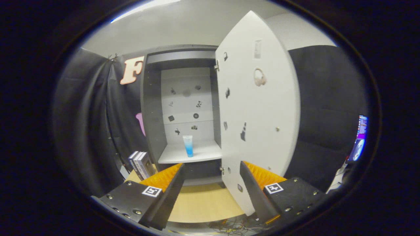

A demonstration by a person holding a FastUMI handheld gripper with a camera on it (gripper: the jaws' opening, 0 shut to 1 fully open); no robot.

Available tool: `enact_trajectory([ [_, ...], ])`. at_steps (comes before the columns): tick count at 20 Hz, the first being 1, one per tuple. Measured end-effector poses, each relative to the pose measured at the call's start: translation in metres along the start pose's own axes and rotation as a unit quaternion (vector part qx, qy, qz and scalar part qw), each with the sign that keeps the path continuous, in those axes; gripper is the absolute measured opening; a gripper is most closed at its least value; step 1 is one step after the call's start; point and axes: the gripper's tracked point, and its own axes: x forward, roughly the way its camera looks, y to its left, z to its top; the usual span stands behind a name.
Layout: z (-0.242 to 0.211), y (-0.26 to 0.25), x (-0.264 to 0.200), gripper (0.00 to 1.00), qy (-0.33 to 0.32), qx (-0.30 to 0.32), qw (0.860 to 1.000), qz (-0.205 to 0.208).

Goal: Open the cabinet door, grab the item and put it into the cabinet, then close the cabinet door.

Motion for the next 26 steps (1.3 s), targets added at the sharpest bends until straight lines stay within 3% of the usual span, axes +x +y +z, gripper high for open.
enact_trajectory([
  [6, 0.002, -0.118, -0.028, 0.98, -0.009, -0.004, 0.999, -0.047],
  [11, -0.009, -0.176, 0.011, 0.98, 0.004, 0.005, 0.999, -0.043],
  [15, -0.012, -0.183, 0.048, 0.99, 0.011, 0.004, 1.000, -0.022],
  [21, -0.008, -0.162, 0.046, 0.92, 0.002, -0.003, 1.000, 0.020],
  [26, -0.011, -0.115, 0.046, 0.90, 0.007, -0.001, 0.996, 0.089],
])
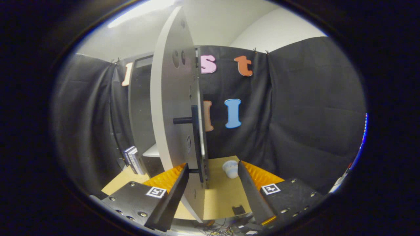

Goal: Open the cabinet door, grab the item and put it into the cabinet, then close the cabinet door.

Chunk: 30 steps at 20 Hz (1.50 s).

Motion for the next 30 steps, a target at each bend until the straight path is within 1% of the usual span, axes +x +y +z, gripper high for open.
enact_trajectory([
  [4, -0.005, 0.044, 0.010, 0.90, 0.008, 0.010, 0.998, 0.062],
  [7, -0.007, 0.075, 0.020, 0.90, 0.011, 0.009, 0.995, 0.097],
  [10, -0.011, 0.096, 0.028, 0.90, 0.017, -0.008, 0.994, 0.107],
  [14, -0.015, 0.132, 0.048, 0.90, 0.020, 0.007, 0.990, 0.138],
  [18, -0.016, 0.161, 0.066, 0.92, 0.016, 0.003, 0.987, 0.161],
  [20, -0.015, 0.176, 0.080, 0.93, 0.012, -0.004, 0.988, 0.157],
  [23, -0.018, 0.212, 0.100, 0.99, 0.012, -0.001, 0.985, 0.172],
  [25, -0.018, 0.235, 0.114, 0.99, 0.011, -0.001, 0.983, 0.181],
  [30, -0.014, 0.282, 0.152, 0.99, 0.001, -0.022, 0.984, 0.178],
])
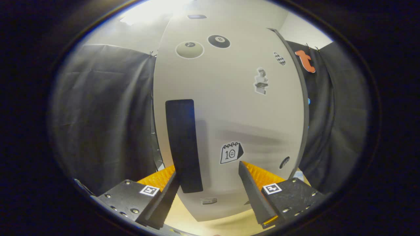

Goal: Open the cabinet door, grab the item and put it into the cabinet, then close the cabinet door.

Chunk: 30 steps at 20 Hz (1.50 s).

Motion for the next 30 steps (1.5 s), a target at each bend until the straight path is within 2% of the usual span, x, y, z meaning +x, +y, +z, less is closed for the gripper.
enact_trajectory([
  [4, 0.001, 0.011, 0.041, 0.99, -0.010, -0.007, 1.000, -0.013],
  [10, 0.004, 0.018, 0.062, 0.99, -0.025, -0.022, 0.998, -0.054],
  [21, 0.004, 0.028, 0.071, 0.99, -0.071, -0.030, 0.987, -0.141],
  [25, 0.004, 0.029, 0.074, 0.99, -0.071, -0.027, 0.985, -0.157],
  [30, 0.005, 0.030, 0.071, 0.99, -0.074, -0.022, 0.985, -0.154],
])
